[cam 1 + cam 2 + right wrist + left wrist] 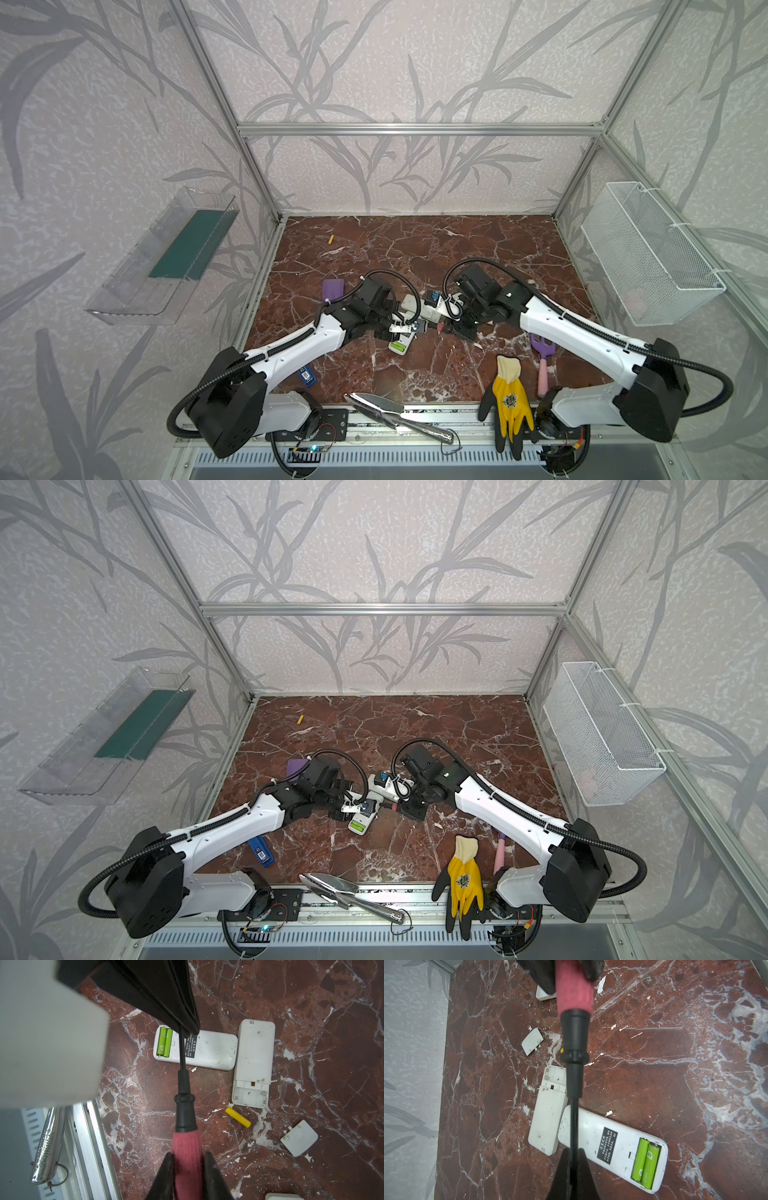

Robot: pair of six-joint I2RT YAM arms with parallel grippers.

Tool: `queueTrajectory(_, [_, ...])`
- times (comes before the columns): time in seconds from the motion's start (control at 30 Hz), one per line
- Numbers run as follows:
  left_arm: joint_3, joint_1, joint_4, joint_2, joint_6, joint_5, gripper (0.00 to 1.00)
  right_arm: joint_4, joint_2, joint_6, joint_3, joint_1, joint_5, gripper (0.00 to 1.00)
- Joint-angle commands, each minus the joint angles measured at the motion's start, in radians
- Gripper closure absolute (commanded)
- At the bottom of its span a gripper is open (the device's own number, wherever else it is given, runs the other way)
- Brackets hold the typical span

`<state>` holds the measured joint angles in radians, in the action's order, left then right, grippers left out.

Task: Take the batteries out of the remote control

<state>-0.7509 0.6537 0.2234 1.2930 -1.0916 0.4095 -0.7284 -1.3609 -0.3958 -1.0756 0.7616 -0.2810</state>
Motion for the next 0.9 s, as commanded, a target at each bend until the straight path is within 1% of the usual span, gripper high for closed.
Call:
queueTrajectory(0.0, [0.002,-0.001,-0.065,-0.008,0.02,-0.02,1.0,0.037,0.013,0.021,0.017,0.002,-0.015,0.92])
queueTrajectory(0.13, [0.003,-0.001,-0.059,-0.009,0.021,-0.026,1.0,0.043,0.035,0.011,0.028,0.002,-0.006,0.8])
queueTrajectory(0.23, [0.001,0.0,-0.044,-0.009,0.029,-0.038,1.0,0.063,0.065,0.004,0.045,0.002,0.019,0.64])
queueTrajectory(0.3, [-0.004,-0.003,-0.024,-0.008,0.031,-0.036,1.0,0.088,0.092,-0.024,0.07,0.002,0.027,0.56])
queueTrajectory(0.43, [-0.021,-0.005,0.025,-0.005,0.036,-0.023,1.0,0.199,0.178,-0.055,0.157,0.002,0.063,0.46])
queueTrajectory(0.57, [-0.003,-0.006,0.002,-0.009,0.037,-0.023,1.0,0.245,0.248,-0.092,0.205,0.001,0.078,0.41])
queueTrajectory(0.63, [0.012,-0.006,-0.025,-0.015,0.041,-0.02,1.0,0.227,0.256,-0.106,0.205,-0.008,0.067,0.41])
queueTrajectory(0.7, [0.018,-0.008,-0.034,-0.021,0.043,-0.002,1.0,0.196,0.248,-0.106,0.192,-0.041,0.021,0.42])
queueTrajectory(0.87, [0.013,-0.01,-0.033,-0.026,0.054,0.048,1.0,0.198,0.235,-0.109,0.187,-0.083,-0.005,0.43])
